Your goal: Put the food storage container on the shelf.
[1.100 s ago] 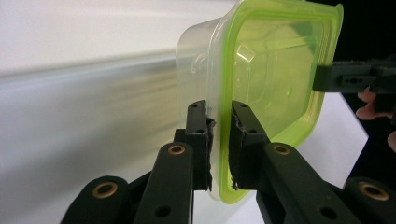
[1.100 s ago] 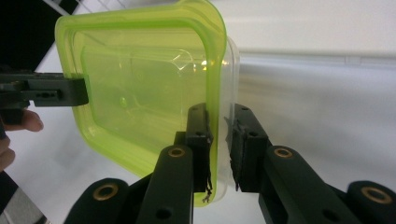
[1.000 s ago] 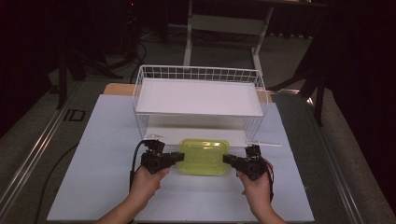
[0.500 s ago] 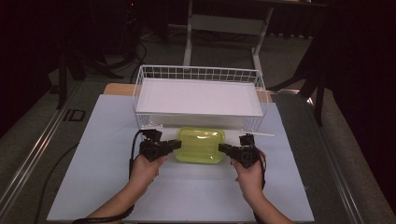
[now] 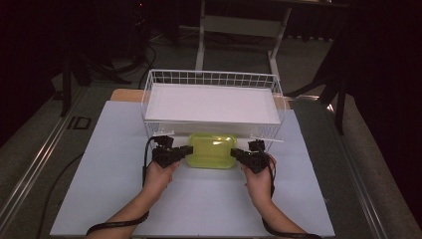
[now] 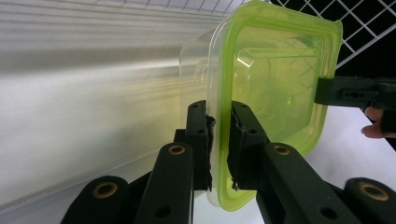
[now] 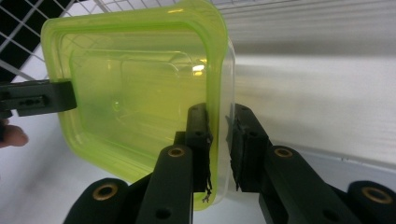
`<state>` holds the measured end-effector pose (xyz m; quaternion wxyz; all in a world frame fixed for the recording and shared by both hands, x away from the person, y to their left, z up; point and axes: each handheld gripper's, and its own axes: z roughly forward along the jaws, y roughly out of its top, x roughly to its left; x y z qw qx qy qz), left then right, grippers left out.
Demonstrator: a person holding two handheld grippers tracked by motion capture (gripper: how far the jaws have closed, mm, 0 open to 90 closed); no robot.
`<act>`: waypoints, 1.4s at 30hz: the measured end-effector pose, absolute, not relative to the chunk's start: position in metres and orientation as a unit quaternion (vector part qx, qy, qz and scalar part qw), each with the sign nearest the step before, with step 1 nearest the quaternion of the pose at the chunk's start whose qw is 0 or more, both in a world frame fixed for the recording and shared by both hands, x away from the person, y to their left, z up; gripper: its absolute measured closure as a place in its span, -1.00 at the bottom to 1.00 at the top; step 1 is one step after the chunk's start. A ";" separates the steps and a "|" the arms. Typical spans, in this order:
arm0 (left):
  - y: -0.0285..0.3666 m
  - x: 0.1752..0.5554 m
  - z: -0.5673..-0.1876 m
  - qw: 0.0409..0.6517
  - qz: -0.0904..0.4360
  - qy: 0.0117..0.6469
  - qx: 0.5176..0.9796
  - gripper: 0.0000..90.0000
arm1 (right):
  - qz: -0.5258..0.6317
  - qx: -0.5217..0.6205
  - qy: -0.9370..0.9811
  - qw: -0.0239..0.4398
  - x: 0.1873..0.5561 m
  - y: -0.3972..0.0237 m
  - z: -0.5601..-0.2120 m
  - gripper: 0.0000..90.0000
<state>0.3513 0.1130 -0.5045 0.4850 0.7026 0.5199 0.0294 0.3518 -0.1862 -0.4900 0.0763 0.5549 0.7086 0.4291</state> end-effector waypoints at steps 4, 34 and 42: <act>0.113 0.357 -0.506 0.485 0.035 0.522 0.701 0.79 | 0.429 0.557 0.707 0.083 0.357 -0.183 -0.492 0.75; 0.107 0.375 -0.515 0.488 0.072 0.521 0.696 0.12 | 0.414 0.528 0.720 0.176 0.377 -0.175 -0.498 0.18; 0.115 0.361 -0.509 0.539 0.058 0.468 0.698 -0.45 | 0.417 0.487 0.741 0.200 0.360 -0.173 -0.487 0.13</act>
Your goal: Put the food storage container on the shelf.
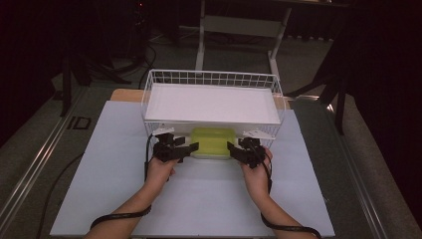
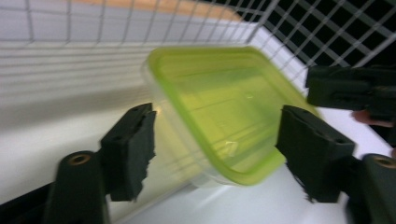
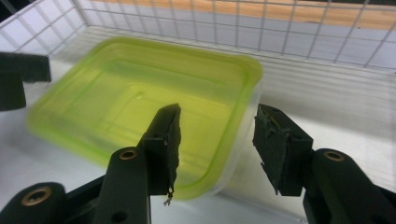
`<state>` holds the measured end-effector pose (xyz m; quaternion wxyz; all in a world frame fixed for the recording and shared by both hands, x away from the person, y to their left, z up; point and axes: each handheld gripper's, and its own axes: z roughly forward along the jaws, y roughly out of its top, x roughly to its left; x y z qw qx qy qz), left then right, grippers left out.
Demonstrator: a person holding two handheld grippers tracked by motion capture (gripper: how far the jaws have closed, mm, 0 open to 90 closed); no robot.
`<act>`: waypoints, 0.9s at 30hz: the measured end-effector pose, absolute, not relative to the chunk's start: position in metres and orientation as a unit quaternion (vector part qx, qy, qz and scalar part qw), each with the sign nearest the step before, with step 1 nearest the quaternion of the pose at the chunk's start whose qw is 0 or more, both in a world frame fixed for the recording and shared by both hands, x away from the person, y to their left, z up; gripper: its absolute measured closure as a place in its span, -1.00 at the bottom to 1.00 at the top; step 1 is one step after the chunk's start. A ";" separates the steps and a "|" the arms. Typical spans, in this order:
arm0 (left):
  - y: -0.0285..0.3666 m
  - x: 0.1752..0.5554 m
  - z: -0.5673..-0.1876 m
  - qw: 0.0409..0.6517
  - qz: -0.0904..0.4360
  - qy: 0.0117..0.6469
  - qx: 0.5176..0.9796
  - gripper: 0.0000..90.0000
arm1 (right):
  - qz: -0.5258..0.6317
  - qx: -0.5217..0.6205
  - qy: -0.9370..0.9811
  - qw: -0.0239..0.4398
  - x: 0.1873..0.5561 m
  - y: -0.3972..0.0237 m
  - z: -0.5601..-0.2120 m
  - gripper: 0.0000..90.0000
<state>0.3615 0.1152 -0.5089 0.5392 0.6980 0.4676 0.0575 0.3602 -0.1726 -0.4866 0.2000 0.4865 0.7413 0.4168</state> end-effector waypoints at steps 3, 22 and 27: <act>0.117 0.352 -0.506 0.549 0.070 0.434 0.711 -0.62 | 0.420 0.483 0.746 0.184 0.352 -0.171 -0.481 0.16; 0.124 0.289 -0.493 0.547 0.065 0.368 0.749 -0.97 | 0.430 0.463 0.765 0.122 0.314 -0.154 -0.486 0.79; 0.129 0.273 -0.505 0.543 0.079 0.371 0.749 -0.97 | 0.404 0.463 0.781 0.111 0.317 -0.144 -0.501 1.00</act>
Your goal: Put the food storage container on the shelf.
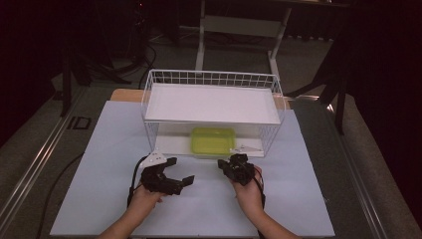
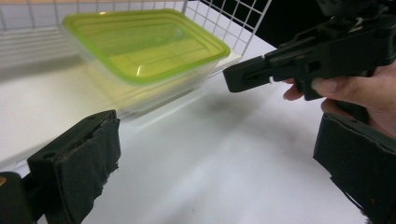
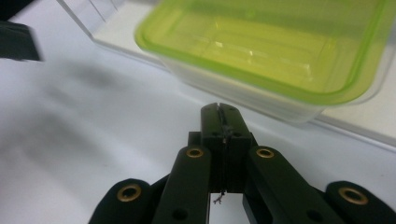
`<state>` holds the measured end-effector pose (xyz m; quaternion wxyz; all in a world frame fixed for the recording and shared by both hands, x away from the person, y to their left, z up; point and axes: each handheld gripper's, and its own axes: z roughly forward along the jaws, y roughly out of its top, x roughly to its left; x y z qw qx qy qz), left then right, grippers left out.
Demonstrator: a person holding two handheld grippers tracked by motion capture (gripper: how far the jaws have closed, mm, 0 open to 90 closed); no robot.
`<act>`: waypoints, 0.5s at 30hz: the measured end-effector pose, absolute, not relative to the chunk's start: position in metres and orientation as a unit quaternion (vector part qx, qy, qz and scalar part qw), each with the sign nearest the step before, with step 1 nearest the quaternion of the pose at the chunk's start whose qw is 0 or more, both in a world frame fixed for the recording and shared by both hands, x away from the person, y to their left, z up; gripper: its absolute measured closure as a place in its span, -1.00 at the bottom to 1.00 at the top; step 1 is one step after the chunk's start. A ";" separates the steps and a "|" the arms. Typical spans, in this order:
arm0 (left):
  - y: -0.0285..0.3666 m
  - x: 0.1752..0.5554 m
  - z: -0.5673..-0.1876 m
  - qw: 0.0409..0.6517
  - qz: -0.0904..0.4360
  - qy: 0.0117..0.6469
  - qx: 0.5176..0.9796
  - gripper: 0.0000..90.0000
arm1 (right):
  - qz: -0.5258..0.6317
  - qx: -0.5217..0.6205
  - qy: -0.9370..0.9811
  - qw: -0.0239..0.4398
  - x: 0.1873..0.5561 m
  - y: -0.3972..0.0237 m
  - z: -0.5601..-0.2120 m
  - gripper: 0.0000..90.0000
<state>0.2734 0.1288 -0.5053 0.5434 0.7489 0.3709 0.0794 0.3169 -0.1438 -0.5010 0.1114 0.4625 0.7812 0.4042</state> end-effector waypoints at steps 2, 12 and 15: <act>0.129 0.271 -0.507 0.542 0.087 0.365 0.752 -0.97 | 0.399 0.465 0.783 0.110 0.320 -0.141 -0.507 1.00; 0.130 0.272 -0.512 0.544 0.084 0.371 0.748 -0.97 | 0.391 0.479 0.777 0.118 0.340 -0.133 -0.518 1.00; 0.129 0.272 -0.513 0.544 0.086 0.368 0.749 -0.97 | 0.393 0.482 0.774 0.119 0.346 -0.131 -0.520 1.00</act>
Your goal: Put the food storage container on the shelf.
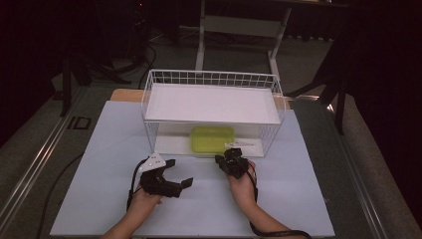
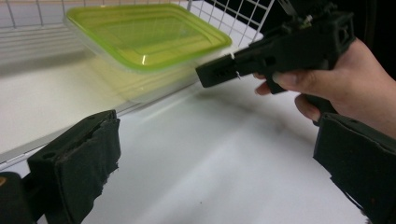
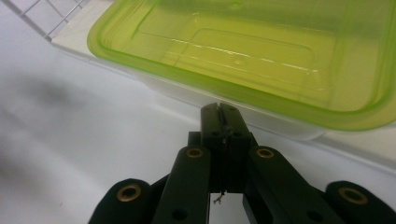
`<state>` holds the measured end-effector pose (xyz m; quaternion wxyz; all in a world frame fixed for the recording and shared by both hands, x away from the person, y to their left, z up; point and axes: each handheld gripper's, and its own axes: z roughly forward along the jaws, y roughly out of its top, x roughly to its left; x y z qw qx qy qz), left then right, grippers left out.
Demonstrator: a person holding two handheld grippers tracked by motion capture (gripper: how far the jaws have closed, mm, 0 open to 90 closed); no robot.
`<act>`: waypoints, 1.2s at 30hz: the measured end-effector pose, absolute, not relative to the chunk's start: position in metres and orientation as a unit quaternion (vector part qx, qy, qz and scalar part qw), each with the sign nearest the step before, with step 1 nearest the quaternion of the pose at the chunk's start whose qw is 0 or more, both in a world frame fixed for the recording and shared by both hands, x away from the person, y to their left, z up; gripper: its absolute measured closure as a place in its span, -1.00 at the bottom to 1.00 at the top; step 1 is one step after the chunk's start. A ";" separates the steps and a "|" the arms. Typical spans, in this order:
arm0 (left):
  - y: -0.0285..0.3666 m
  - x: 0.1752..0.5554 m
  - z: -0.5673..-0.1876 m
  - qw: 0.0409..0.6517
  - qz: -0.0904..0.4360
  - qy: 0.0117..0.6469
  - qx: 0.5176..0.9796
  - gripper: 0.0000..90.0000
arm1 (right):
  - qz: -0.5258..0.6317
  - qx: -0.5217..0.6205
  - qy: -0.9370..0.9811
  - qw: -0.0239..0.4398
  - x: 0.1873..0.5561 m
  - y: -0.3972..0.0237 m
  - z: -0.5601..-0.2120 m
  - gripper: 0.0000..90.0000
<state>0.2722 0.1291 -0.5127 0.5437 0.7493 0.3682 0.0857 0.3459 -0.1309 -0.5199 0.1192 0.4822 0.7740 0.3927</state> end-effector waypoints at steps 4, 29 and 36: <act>0.127 0.272 -0.515 0.541 0.084 0.368 0.751 -0.97 | 0.390 0.487 0.772 0.120 0.354 -0.127 -0.522 1.00; 0.132 0.271 -0.516 0.547 0.082 0.374 0.744 -0.97 | 0.385 0.506 0.760 0.138 0.404 -0.104 -0.520 0.99; 0.131 0.269 -0.515 0.548 0.085 0.371 0.745 -0.97 | 0.387 0.502 0.761 0.136 0.401 -0.102 -0.521 0.94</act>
